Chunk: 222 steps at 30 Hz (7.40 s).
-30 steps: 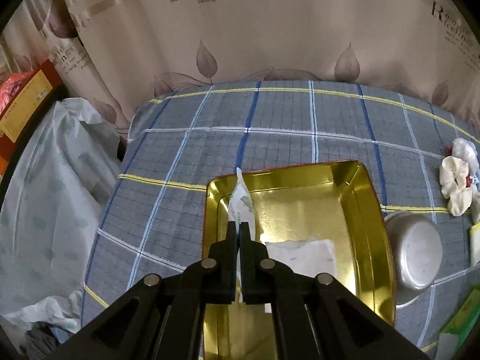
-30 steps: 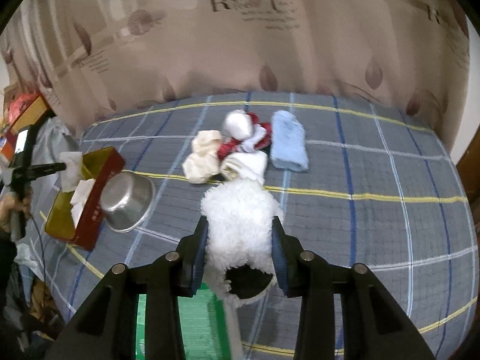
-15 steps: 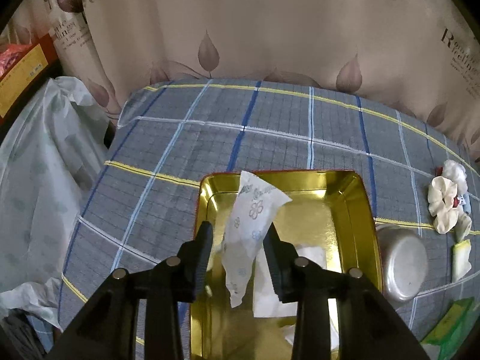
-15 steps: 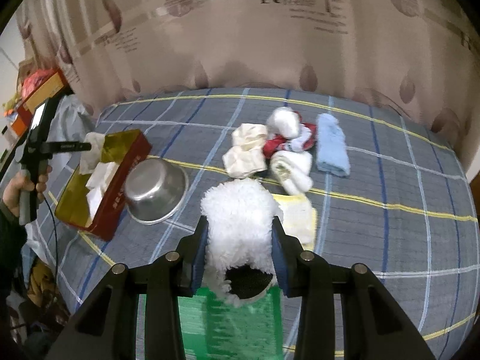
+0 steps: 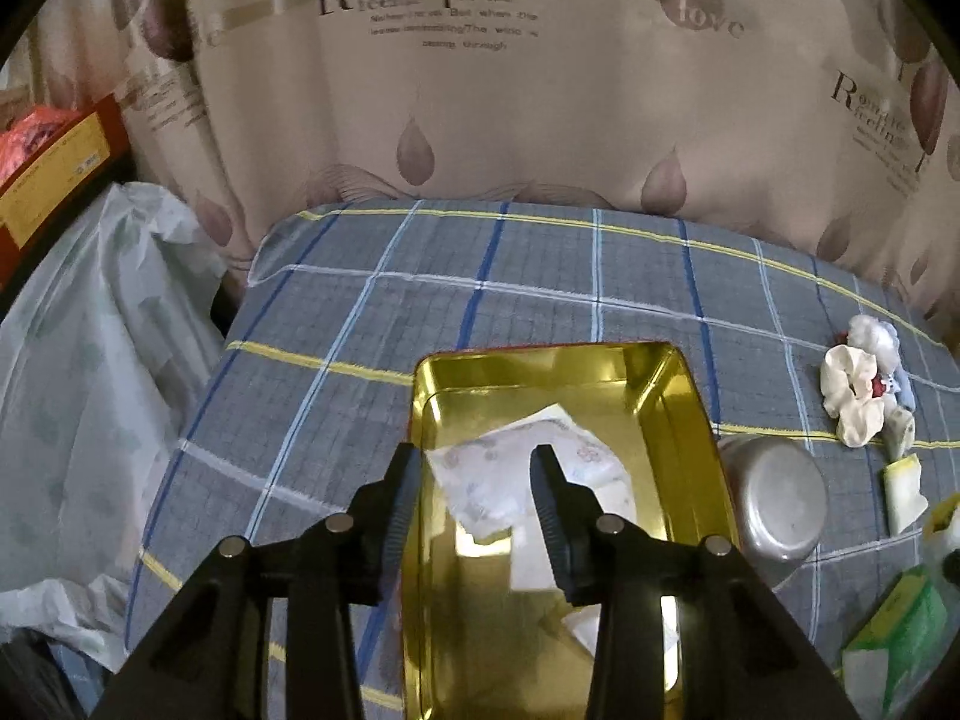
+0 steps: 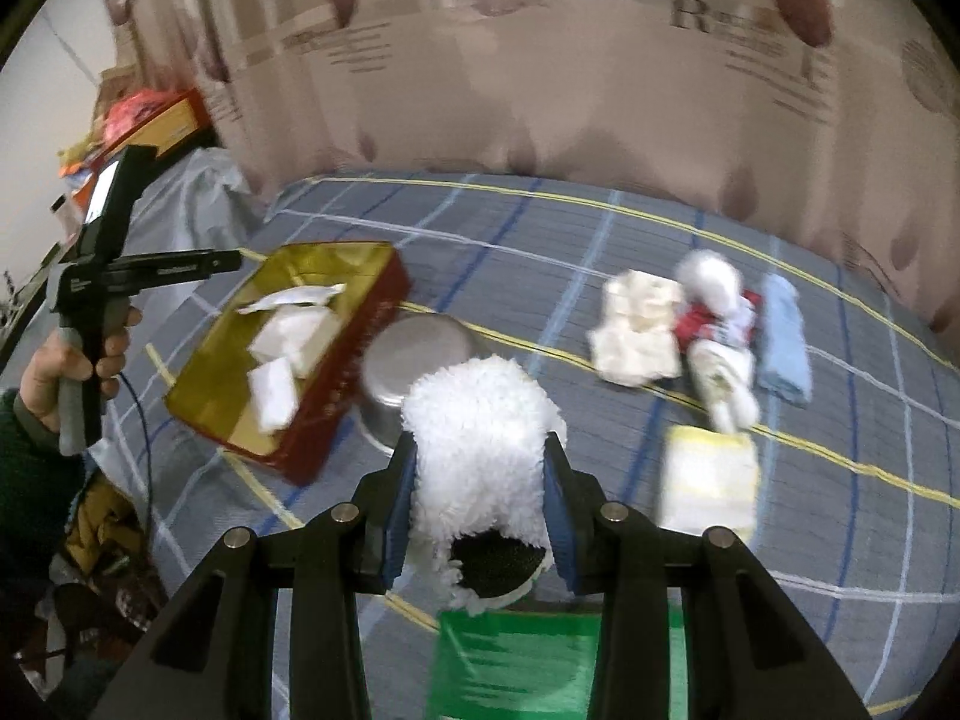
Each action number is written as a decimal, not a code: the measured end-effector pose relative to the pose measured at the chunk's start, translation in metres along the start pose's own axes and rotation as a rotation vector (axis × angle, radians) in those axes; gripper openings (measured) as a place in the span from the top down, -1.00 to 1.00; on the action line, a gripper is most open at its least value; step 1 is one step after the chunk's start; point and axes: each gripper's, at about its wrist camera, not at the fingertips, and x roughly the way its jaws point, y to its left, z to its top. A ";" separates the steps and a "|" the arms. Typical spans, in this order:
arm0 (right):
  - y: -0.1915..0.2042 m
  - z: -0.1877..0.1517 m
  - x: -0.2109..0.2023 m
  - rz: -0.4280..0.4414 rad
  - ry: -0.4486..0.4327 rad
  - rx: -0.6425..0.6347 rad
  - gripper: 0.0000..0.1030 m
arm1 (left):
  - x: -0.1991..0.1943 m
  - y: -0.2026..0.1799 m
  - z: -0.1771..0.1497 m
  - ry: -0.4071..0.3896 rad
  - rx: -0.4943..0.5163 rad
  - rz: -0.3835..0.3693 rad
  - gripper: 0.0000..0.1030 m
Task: Organize soft objects
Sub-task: 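Open the left gripper to drop the printed wrapper into the tray, then lower the white fluffy item into the gold tray and open the right gripper, then grasp the yellow-edged white cloth with the right gripper while the left gripper reaches the cream cloth, then grasp the crumpled cream cloth with the left gripper, then carry the cream cloth into the gold tray and open the left gripper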
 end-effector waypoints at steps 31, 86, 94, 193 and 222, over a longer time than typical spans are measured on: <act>0.196 0.028 0.108 0.231 0.108 -0.255 0.31 | -0.061 0.078 -0.077 -0.048 -0.170 0.217 0.24; -0.071 -0.003 0.030 -0.207 0.191 0.065 -0.65 | -0.059 -0.029 -0.082 0.009 0.050 0.045 0.24; -0.103 -0.008 0.070 -0.211 0.297 0.113 -0.66 | -0.055 -0.084 -0.062 0.003 0.154 -0.020 0.24; -0.193 -0.099 0.034 -0.198 0.213 0.333 -0.28 | 0.001 -0.274 0.033 0.187 0.236 -0.366 0.82; -0.190 -0.094 0.040 -0.237 0.259 0.332 -0.29 | -0.003 -0.055 0.039 0.135 0.129 -0.033 0.82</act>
